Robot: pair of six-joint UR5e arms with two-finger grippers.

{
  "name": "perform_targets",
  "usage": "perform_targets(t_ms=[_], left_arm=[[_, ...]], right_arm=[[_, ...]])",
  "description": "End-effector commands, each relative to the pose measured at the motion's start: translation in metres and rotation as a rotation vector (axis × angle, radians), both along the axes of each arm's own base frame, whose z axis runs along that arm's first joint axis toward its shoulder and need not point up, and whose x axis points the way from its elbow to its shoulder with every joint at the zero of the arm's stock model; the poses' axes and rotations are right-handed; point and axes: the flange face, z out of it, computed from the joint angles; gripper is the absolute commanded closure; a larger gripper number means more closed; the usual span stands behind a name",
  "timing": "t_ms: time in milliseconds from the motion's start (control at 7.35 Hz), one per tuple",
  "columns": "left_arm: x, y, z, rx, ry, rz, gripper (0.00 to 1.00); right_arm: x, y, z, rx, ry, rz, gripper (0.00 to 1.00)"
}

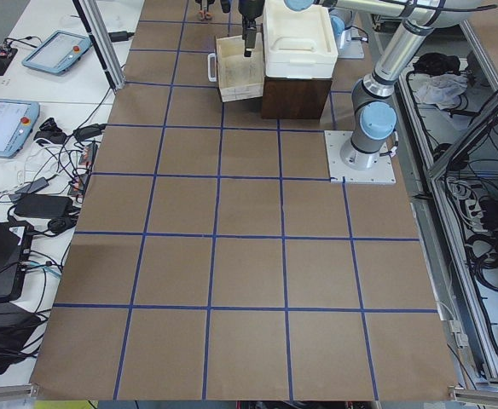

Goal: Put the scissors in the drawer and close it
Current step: 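Lower the right gripper and close it on the scissors handles, then lift the scissors with the right gripper and carry them over the drawer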

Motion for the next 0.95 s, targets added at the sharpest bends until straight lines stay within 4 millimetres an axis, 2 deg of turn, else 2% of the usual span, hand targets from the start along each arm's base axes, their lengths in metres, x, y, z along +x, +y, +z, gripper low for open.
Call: perform_targets(t_ms=[0, 272, 680, 817], left_arm=[[0.0, 0.0, 0.0, 0.0, 0.0, 0.0, 0.0], [0.0, 0.0, 0.0, 0.0, 0.0, 0.0, 0.0], [0.0, 0.0, 0.0, 0.002, 0.0, 0.0, 0.0], [0.0, 0.0, 0.0, 0.0, 0.0, 0.0, 0.0]], right_arm=[[0.027, -0.001, 0.053, -0.037, 0.008, 0.025, 1.0], [0.087, 0.018, 0.13, -0.011, -0.016, 0.018, 1.0], [0.202, 0.052, 0.205, 0.026, -0.036, 0.005, 1.0], [0.246, 0.063, 0.214, 0.053, -0.025, -0.003, 1.0]])
